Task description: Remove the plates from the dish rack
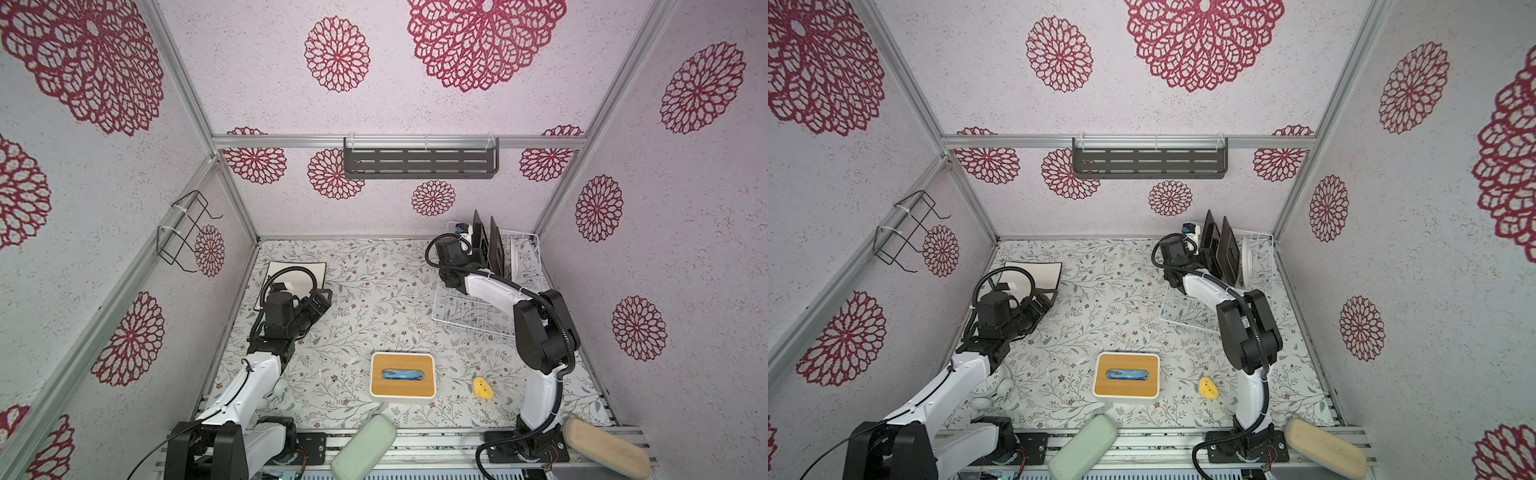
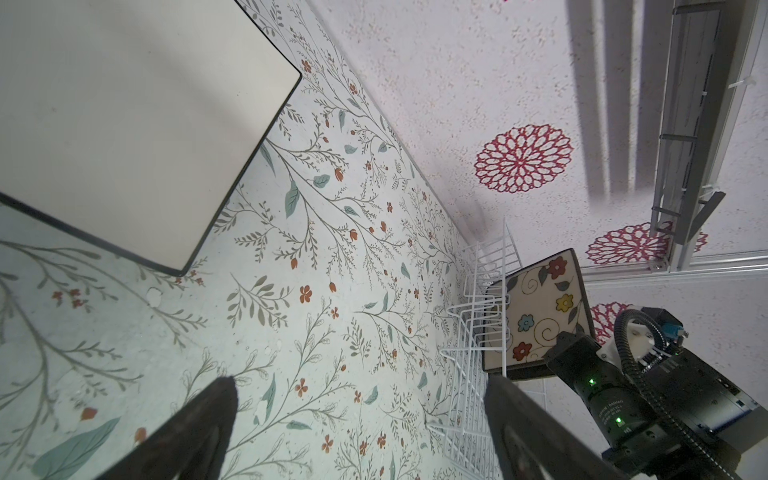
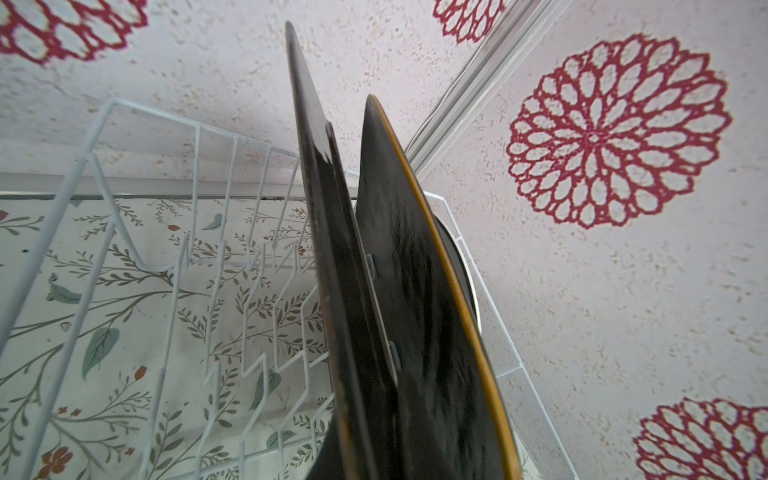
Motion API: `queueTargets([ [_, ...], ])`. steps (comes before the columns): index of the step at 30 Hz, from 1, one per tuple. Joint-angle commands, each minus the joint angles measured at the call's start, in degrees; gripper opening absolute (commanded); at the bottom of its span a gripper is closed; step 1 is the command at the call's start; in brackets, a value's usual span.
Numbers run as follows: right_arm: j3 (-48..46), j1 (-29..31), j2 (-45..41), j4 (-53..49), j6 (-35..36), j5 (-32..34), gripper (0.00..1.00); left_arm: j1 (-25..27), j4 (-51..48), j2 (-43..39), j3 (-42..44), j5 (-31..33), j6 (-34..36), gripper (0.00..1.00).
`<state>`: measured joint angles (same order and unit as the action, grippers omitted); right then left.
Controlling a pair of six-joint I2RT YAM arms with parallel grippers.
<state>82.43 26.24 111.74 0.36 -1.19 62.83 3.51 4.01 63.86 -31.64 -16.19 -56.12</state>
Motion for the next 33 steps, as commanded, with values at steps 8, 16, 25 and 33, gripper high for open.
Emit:
queueTargets([
  [8,-1.0,1.36,-6.22,12.36,12.98,9.51,0.0,0.62,3.43,1.42,-0.54,-1.7,-0.83,0.97],
  [16,-0.98,1.62,-7.07,12.65,13.54,9.33,0.0,0.62,4.06,1.89,-0.49,-2.11,-1.27,0.97],
  [25,-1.96,1.71,-8.57,15.97,16.01,9.51,0.0,0.62,3.94,1.62,-0.49,-2.01,-1.29,0.97],
  [33,-3.79,1.89,-9.77,22.16,19.99,10.32,0.0,0.62,3.89,1.62,-0.44,-2.01,-1.27,0.97],
])
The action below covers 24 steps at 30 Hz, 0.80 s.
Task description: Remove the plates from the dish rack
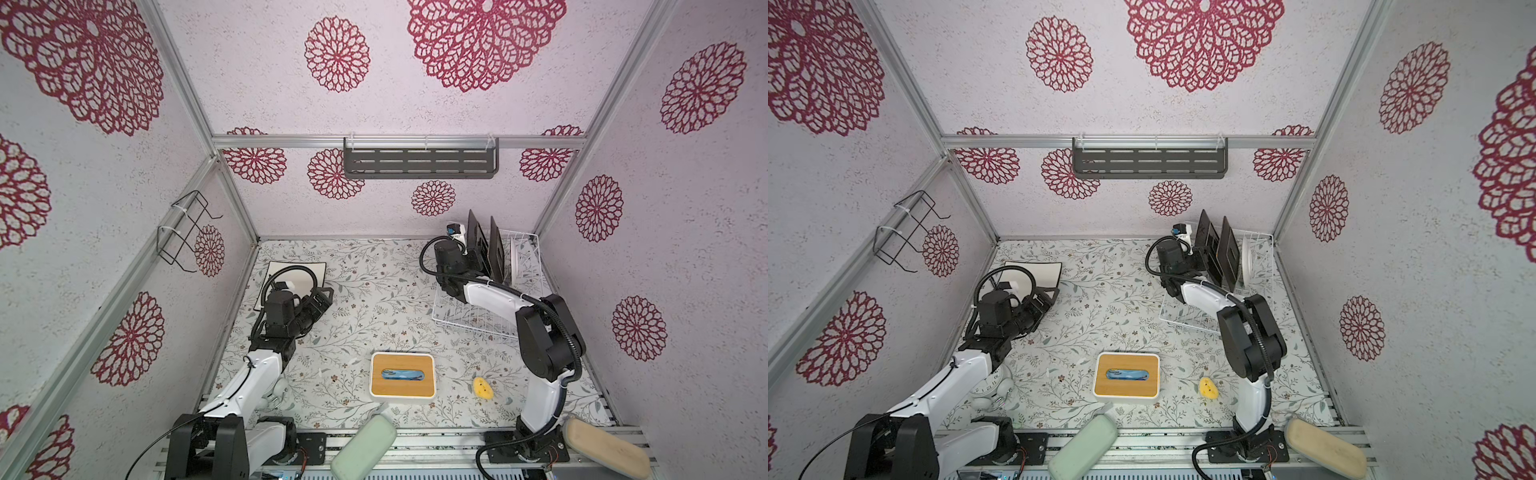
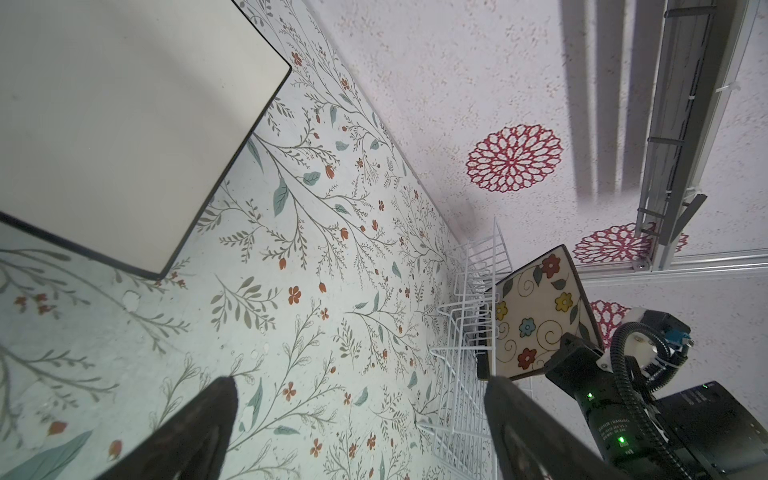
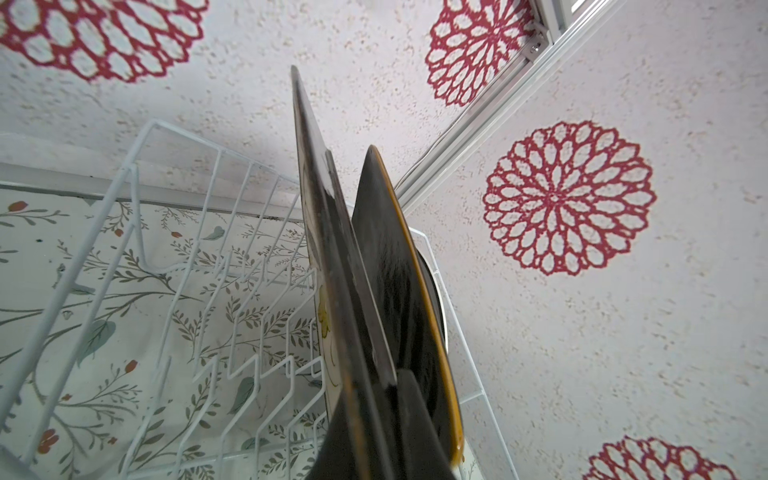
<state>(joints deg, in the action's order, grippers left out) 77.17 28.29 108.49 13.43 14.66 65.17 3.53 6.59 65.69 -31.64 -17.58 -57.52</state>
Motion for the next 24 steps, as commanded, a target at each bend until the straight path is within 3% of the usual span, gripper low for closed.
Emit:
queueTargets([
  [1,1.41,-0.12,-6.61,9.35,4.45,8.05,0.0,0.61,1.28,-0.21,-0.45,-0.61,0.06,0.97],
  [16,-0.18,0.58,-8.25,15.14,8.71,8.32,0.0,0.78,1.65,0.57,-0.34,-0.57,0.12,0.97],
  [24,-0.4,0.96,-8.04,20.69,14.36,8.53,0.0,0.78,1.53,0.23,-0.27,-0.43,0.12,0.97],
])
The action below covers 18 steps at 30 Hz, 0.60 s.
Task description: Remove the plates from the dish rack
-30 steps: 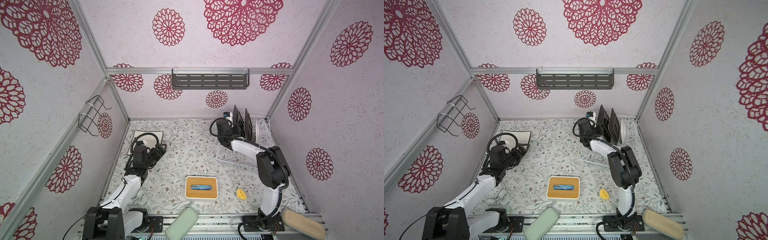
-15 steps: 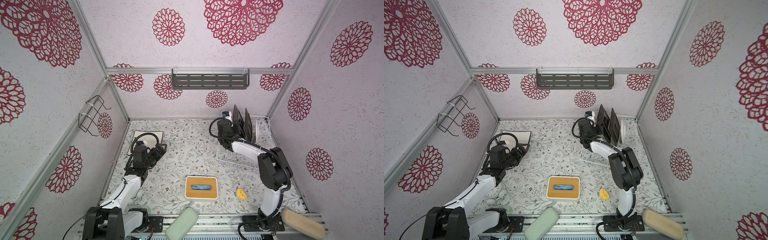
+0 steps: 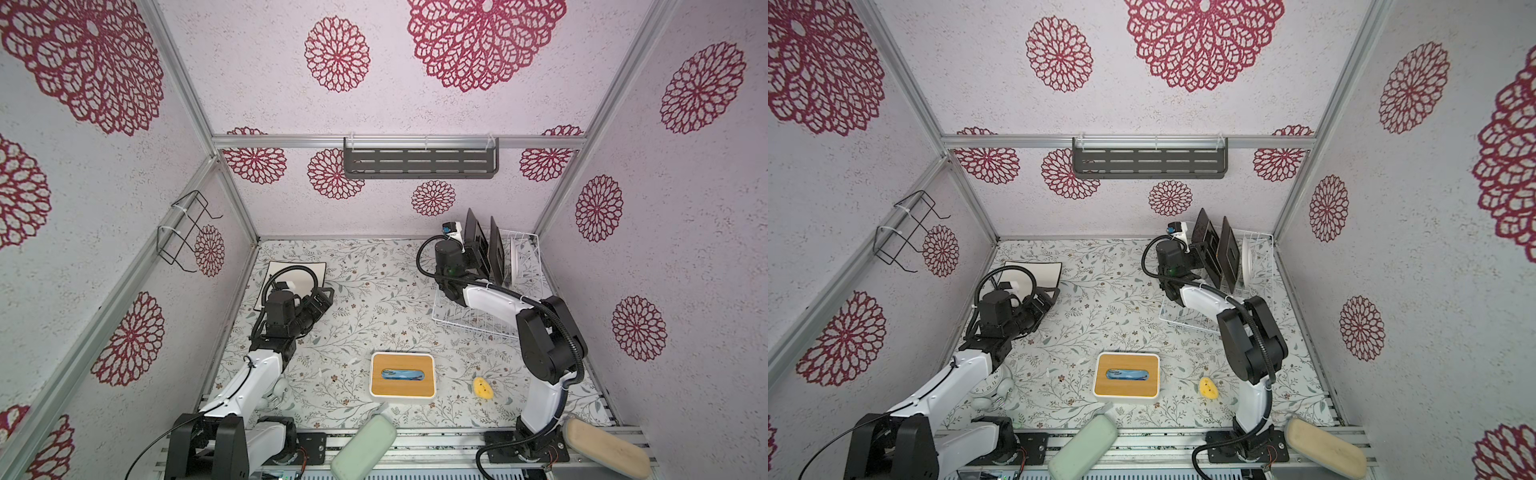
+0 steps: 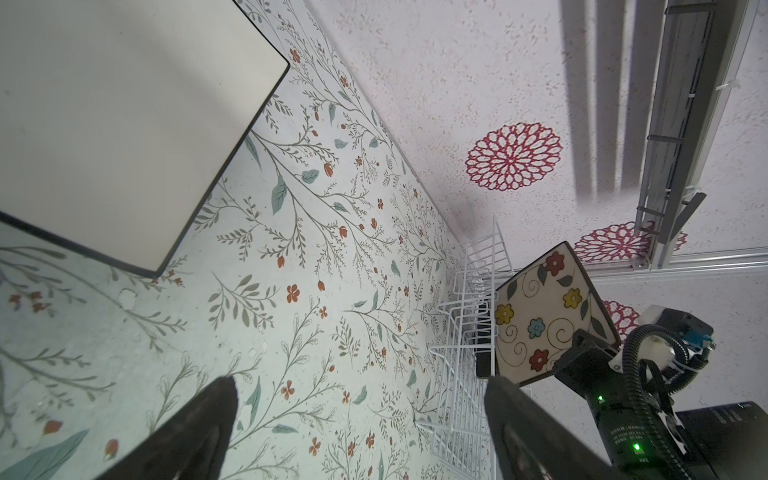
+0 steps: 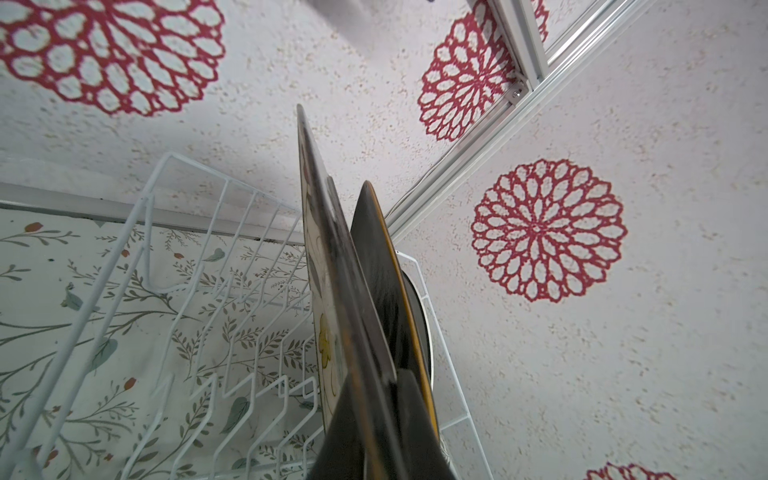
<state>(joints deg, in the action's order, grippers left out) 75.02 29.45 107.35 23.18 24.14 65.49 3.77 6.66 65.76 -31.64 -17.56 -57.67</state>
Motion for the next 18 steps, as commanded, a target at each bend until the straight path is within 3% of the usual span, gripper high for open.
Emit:
queueTargets([
  [1,1.91,-0.18,-6.85,11.36,5.56,8.29,0.0,0.54,1.49,0.16,-0.36,-0.46,0.27,0.97],
  [18,1.96,1.2,-7.33,16.35,10.48,8.36,0.0,0.54,1.44,0.16,-0.29,-0.5,0.34,0.97],
])
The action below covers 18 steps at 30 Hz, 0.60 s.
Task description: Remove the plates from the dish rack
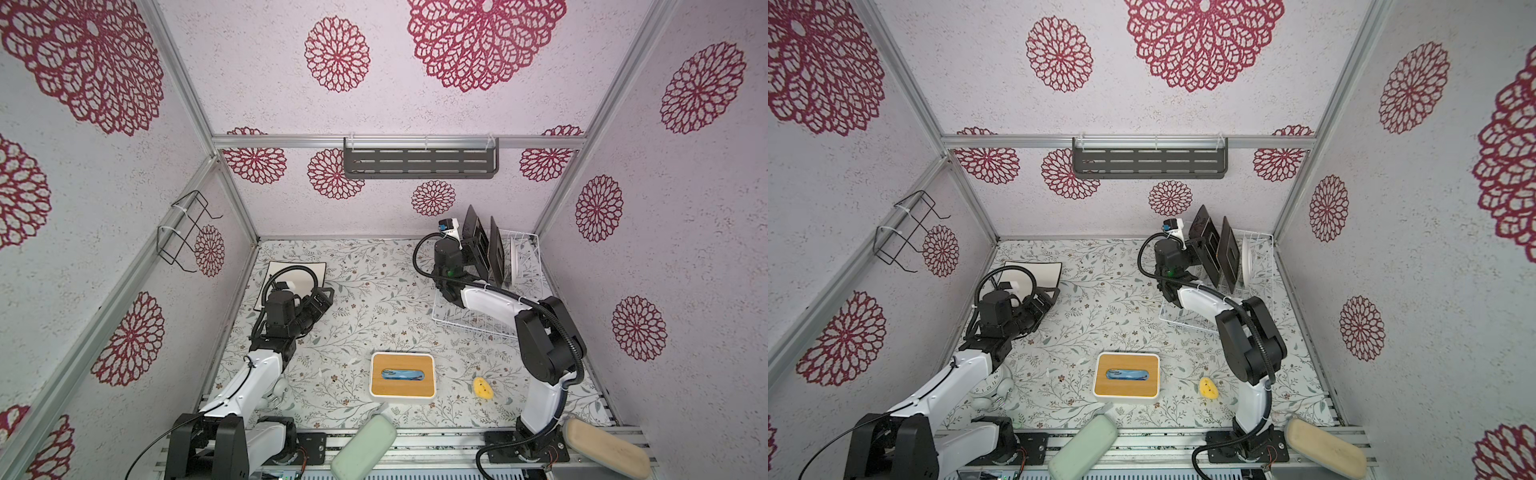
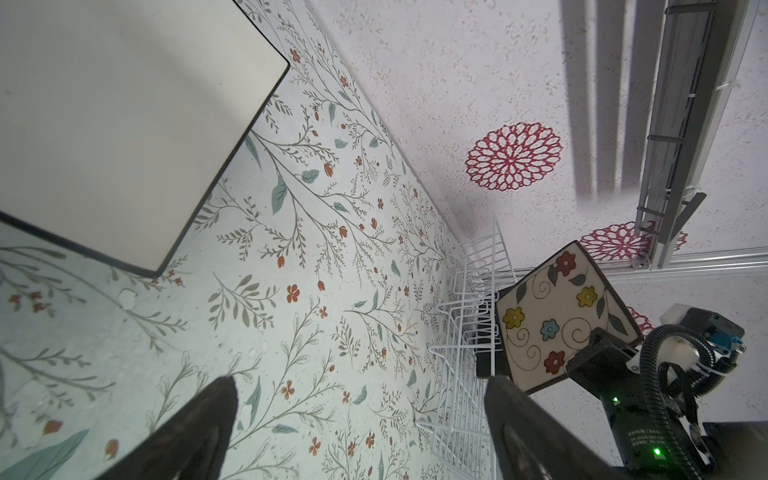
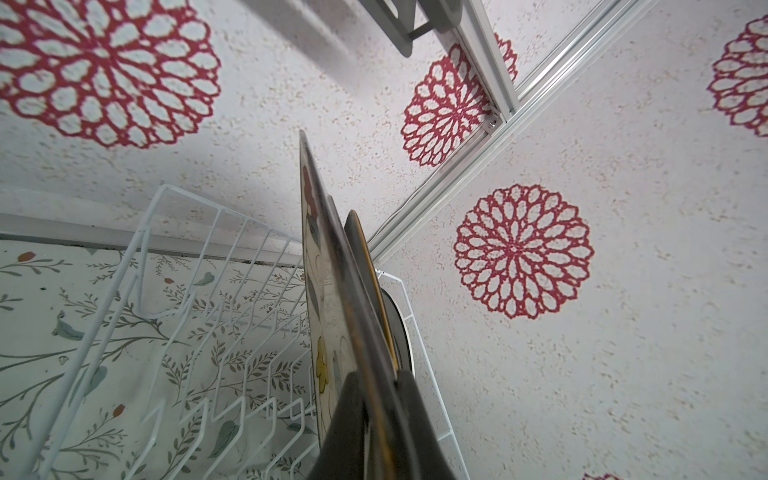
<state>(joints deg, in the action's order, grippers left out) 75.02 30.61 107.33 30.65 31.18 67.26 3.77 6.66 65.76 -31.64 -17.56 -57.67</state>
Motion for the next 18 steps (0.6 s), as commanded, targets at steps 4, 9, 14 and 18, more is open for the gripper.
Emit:
queueTargets([
  [4,2.03,0.33,-7.53,8.97,3.47,6.48,0.0,0.54,1.47,0.16,-0.45,-0.55,0.36,0.97],
  [9,2.25,1.09,-7.68,8.28,3.42,6.08,0.0,0.54,1.4,0.25,-0.4,-0.37,0.37,0.97],
  [14,3.15,1.38,-7.74,7.56,3.48,6.3,0.0,0.54,1.35,0.21,-0.27,-0.38,0.45,0.97],
  [18,3.59,1.56,-7.85,7.44,3.48,6.13,0.0,0.54,1.25,-0.1,-0.26,-0.29,0.46,0.97],
])
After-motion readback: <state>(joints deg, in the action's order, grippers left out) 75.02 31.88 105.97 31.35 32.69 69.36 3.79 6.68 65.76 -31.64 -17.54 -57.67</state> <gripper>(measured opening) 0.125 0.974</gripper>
